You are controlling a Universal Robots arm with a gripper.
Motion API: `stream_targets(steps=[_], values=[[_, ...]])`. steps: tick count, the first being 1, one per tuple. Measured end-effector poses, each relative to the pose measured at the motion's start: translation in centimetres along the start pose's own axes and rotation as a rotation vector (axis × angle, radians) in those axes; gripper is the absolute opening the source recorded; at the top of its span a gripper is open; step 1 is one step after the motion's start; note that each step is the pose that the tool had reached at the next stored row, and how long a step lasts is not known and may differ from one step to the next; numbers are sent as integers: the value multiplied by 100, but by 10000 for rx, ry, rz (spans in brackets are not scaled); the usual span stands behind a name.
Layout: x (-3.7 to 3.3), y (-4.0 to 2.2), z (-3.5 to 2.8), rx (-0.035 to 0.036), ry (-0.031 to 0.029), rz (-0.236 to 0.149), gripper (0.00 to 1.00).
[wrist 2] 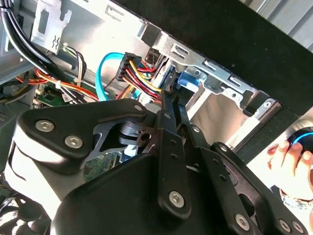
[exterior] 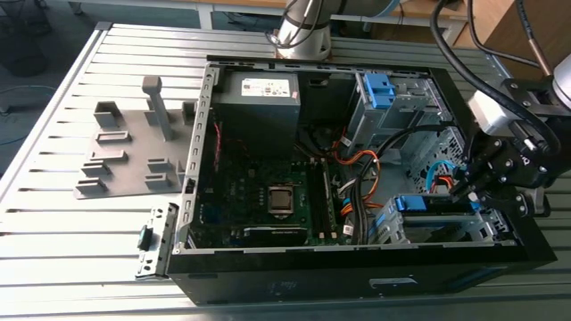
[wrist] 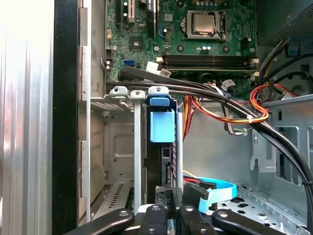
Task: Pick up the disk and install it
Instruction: 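Insert the first disk wire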
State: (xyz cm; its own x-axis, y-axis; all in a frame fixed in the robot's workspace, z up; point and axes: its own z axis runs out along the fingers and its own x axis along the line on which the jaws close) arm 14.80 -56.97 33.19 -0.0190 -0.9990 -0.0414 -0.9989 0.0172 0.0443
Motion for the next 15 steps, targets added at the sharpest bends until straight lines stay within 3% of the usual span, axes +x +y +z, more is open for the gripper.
stream_targets(steps=[10,15], values=[[-8,26,0,15,-4,-1,16],[-19,28,-42,15,-4,-1,16]])
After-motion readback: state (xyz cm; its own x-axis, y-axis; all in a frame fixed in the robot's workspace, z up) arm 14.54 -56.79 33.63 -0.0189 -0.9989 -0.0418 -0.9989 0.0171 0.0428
